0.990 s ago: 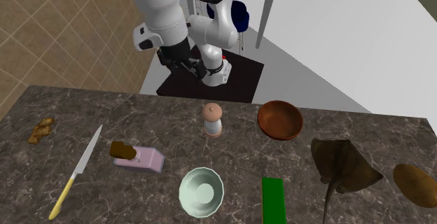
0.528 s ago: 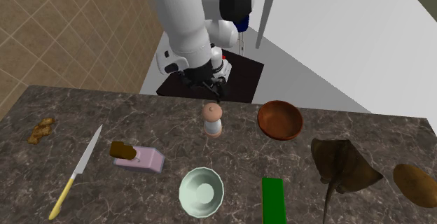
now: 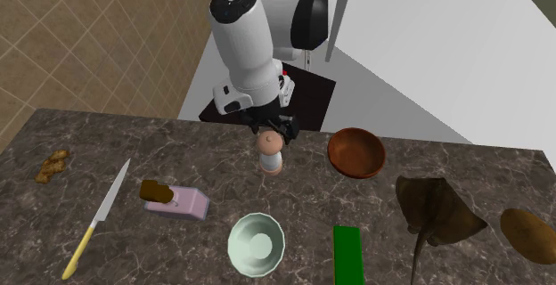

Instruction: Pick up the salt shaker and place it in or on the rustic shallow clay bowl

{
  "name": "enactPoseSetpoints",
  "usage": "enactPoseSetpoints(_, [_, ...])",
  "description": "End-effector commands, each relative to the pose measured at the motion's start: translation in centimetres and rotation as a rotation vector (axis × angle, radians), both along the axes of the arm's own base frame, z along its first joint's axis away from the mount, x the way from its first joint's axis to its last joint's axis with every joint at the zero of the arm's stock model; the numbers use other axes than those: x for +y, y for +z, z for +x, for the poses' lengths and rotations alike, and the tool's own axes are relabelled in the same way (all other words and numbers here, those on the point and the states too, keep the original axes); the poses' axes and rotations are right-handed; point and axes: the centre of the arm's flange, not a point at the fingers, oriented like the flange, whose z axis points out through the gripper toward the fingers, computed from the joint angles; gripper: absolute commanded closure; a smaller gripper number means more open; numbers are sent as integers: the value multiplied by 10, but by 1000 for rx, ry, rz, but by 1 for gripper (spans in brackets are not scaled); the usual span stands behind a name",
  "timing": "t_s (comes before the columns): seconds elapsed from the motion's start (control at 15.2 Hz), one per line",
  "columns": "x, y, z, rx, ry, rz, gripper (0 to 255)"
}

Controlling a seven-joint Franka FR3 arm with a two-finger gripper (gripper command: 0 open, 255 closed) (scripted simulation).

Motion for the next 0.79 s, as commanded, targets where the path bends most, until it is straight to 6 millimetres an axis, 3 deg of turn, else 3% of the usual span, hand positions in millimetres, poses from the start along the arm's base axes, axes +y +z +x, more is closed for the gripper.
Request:
enactPoseSetpoints(0.0, [0,-10,0,-1,0,0,0])
enactPoseSetpoints(0.46, [0,-10,0,0,0,0,0])
enactPoseSetpoints(0.53, [0,-10,0,0,0,0,255])
enactPoseSetpoints(0.73, [0,-10,0,0,0,0,255])
